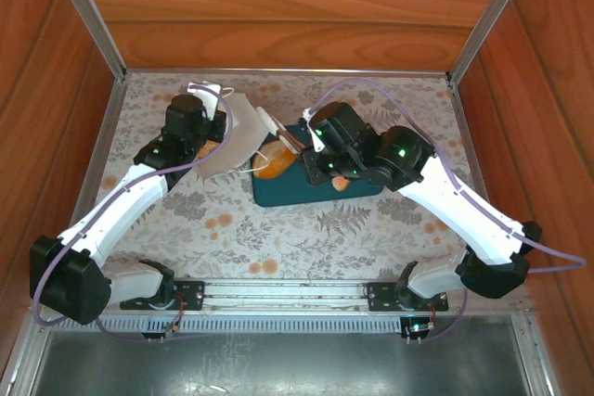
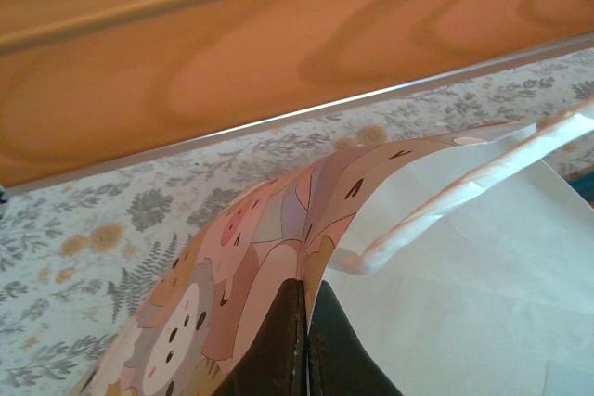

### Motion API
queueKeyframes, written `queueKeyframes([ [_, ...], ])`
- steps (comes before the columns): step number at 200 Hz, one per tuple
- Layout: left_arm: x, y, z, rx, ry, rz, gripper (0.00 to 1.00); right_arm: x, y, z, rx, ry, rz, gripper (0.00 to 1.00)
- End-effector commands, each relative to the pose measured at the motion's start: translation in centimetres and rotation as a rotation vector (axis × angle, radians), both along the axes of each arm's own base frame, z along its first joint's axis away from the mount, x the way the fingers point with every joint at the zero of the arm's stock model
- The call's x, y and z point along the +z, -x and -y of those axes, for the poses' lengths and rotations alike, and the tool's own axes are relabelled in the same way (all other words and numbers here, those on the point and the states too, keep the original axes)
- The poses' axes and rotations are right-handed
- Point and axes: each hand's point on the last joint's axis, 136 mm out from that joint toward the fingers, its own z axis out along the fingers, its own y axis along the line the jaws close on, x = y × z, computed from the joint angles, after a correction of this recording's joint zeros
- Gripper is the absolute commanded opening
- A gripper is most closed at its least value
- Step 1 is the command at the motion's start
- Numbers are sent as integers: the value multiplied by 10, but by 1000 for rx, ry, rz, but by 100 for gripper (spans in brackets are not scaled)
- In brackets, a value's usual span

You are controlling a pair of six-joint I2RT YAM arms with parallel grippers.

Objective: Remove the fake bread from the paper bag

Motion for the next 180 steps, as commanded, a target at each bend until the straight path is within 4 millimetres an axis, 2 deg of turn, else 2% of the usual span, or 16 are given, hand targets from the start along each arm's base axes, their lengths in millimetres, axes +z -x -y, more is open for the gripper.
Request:
queueKeyframes([
  [1, 11, -3, 11, -7, 45, 16, 0, 8, 2, -26, 76, -73, -12, 29],
  [32, 10, -5, 20, -8, 36, 16, 0, -8, 5, -35, 92, -64, -66, 29],
  [101, 30, 1, 31, -30, 12, 63, 0, -53, -5, -41, 46, 22, -146, 29],
  [125, 31, 5, 31, -17, -15, 74, 0, -61, -13, -54, 48, 3, -153, 31],
  [162, 35, 6, 27, 6, -28, 97, 0, -78, -36, -68, 19, 17, -159, 34],
  [168, 34, 6, 27, 6, -30, 97, 0, -76, -39, -68, 15, 11, -156, 35],
  [171, 35, 6, 28, 4, -28, 99, 0, -88, -42, -72, 11, 33, -173, 35],
  [180, 33, 7, 29, -2, -31, 97, 0, -94, -47, -74, 0, 44, -184, 36],
])
